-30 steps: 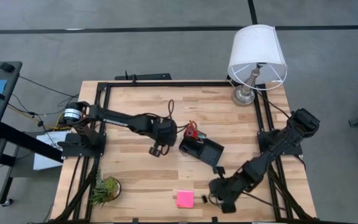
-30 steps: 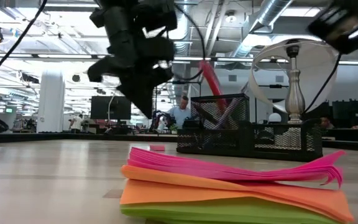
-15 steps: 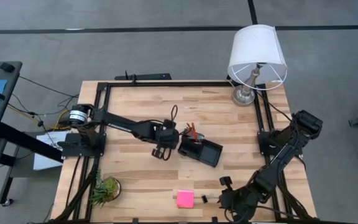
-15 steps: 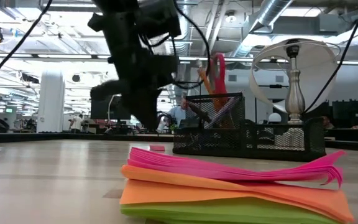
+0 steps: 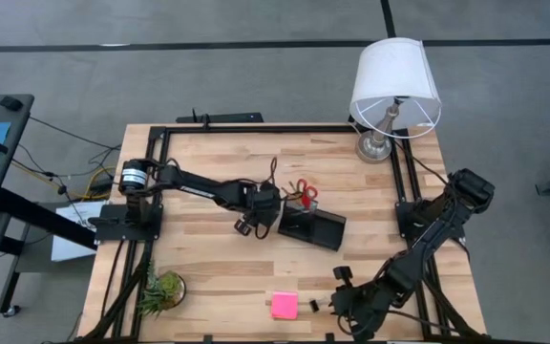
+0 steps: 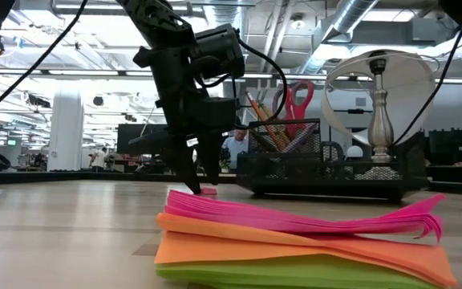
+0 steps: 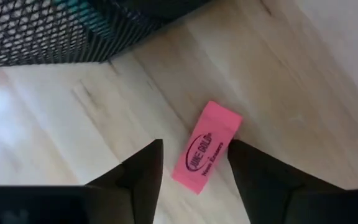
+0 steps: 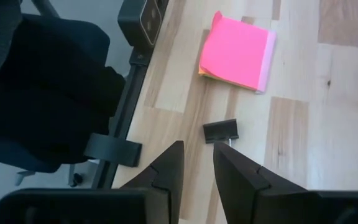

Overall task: Pick and place office supplies into organizer
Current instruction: Put the pink eraser into the desk organizer

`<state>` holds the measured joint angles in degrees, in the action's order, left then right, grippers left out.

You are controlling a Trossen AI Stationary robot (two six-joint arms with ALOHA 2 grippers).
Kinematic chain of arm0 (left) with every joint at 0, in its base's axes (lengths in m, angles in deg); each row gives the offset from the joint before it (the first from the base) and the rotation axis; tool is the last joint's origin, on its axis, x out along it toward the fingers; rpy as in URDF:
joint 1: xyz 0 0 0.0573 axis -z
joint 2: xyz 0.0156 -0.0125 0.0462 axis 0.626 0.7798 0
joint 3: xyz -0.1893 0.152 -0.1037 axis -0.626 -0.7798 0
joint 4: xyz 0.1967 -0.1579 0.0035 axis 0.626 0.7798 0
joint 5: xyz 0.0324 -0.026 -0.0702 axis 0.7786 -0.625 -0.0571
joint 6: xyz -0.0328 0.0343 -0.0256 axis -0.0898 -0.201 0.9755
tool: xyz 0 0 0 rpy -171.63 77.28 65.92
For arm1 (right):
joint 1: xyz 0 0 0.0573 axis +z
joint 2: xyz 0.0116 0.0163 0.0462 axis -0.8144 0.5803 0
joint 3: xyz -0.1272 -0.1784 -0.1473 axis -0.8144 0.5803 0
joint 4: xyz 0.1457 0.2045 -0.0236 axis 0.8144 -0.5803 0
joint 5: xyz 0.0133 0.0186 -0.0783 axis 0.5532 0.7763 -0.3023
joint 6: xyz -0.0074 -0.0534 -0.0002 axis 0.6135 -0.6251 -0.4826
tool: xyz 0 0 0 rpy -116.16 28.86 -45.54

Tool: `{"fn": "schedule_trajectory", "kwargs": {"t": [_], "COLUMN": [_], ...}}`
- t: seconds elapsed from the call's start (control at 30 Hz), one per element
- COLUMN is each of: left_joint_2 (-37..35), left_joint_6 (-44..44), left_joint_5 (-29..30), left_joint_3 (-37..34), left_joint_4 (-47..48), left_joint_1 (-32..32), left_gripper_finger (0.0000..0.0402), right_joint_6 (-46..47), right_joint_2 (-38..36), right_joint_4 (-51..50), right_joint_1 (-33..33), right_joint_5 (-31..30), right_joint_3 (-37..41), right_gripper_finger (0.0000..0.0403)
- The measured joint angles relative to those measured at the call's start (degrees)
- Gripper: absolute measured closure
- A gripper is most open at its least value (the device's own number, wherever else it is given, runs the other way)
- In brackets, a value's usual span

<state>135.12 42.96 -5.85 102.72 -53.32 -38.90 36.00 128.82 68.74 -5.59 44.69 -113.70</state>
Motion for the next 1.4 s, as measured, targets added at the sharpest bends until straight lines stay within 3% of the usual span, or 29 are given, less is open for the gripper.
{"fn": "schedule_trajectory", "kwargs": {"t": [0.2,0.5,0.67,0.93,1.07,1.17,1.33,1.4], "left_joint_2": [0.96,1.18,1.18,-0.21,-0.93,-1.02,-0.96,-0.97], "left_joint_6": [0.59,8.33,14.86,21.19,23.47,25.08,25.52,27.53], "left_joint_5": [-8.16,-9.34,-8.07,-1.37,-9.98,-12.08,-10.60,-6.73], "left_joint_3": [0.22,0.30,0.33,3.30,5.68,6.14,5.99,5.99], "left_joint_4": [1.36,2.03,2.00,7.39,13.58,13.05,11.03,11.00], "left_joint_1": [0.07,0.27,1.51,6.91,9.96,11.93,16.30,17.48], "left_gripper_finger": [0.0274,0.0363,0.0375,0.0370,0.0377,0.0388,0.0401,0.0401], "right_joint_6": [0.02,-0.01,-0.01,0.02,0.02,0.02,0.02,0.02], "right_joint_2": [-0.01,0.00,0.00,0.01,0.01,0.00,0.01,0.00], "right_joint_4": [0.05,-0.55,-0.57,-0.39,-0.31,0.31,0.63,0.65], "right_joint_1": [-0.33,-0.33,-0.33,-0.33,-0.33,-0.29,-0.29,-0.29], "right_joint_5": [0.01,0.47,0.48,0.47,0.47,0.46,0.38,0.36], "right_joint_3": [-0.02,-0.02,0.00,0.00,-0.02,-0.02,-0.01,-0.02], "right_gripper_finger": [0.0322,0.0322,0.0322,0.0322,0.0322,0.0322,0.0322,0.0322]}}
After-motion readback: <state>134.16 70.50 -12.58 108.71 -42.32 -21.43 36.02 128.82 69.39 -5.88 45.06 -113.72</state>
